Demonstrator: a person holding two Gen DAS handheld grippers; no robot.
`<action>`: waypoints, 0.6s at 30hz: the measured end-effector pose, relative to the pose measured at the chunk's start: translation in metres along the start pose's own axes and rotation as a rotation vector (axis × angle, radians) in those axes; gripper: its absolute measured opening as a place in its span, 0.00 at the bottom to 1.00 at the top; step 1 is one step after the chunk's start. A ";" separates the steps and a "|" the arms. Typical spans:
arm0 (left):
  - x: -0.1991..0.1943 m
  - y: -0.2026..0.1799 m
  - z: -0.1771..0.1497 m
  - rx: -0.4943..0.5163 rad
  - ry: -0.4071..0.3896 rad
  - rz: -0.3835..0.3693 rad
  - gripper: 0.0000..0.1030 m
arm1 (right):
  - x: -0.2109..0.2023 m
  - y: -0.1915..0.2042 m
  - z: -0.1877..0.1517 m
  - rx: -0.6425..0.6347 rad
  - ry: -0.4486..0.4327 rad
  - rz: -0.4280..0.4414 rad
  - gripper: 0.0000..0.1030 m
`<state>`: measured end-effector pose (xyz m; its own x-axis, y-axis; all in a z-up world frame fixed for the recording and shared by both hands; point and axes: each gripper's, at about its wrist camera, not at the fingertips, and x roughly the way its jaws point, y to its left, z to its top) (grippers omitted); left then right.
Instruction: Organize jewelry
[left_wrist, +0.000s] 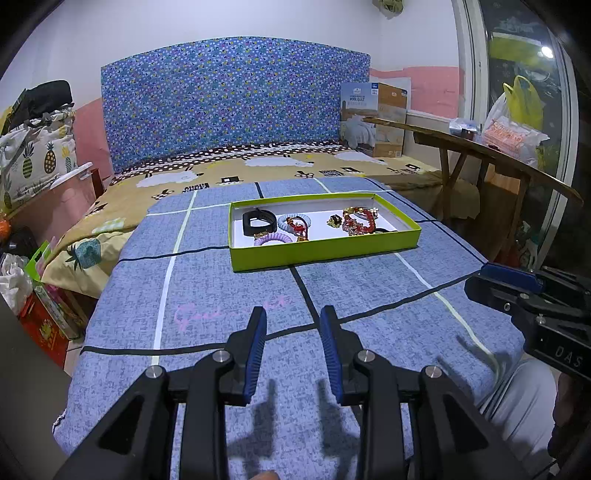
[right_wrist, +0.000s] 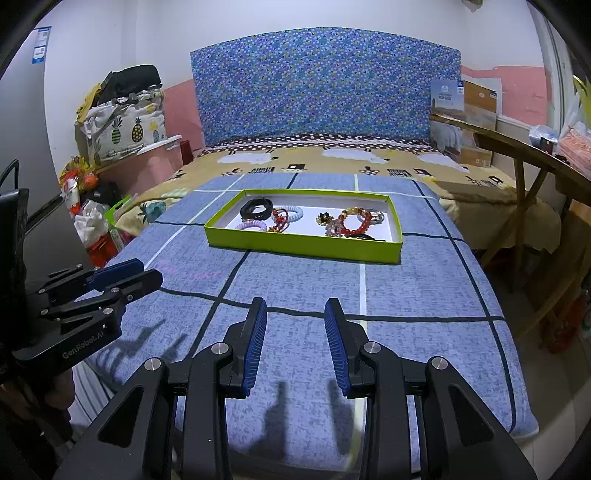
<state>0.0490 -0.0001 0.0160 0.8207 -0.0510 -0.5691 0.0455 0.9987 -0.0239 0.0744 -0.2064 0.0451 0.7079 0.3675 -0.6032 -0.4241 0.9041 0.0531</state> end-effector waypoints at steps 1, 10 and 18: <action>0.000 0.000 0.000 0.000 0.000 0.001 0.31 | 0.000 0.000 0.000 0.000 0.001 0.000 0.32; 0.001 0.001 0.001 0.001 0.000 0.002 0.30 | 0.002 0.000 0.000 -0.001 0.003 0.001 0.33; 0.002 0.003 0.002 0.004 0.001 0.004 0.31 | 0.004 0.001 -0.001 -0.002 0.007 0.002 0.33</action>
<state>0.0522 0.0028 0.0162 0.8205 -0.0471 -0.5698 0.0449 0.9988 -0.0180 0.0761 -0.2040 0.0424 0.7031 0.3681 -0.6084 -0.4267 0.9028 0.0531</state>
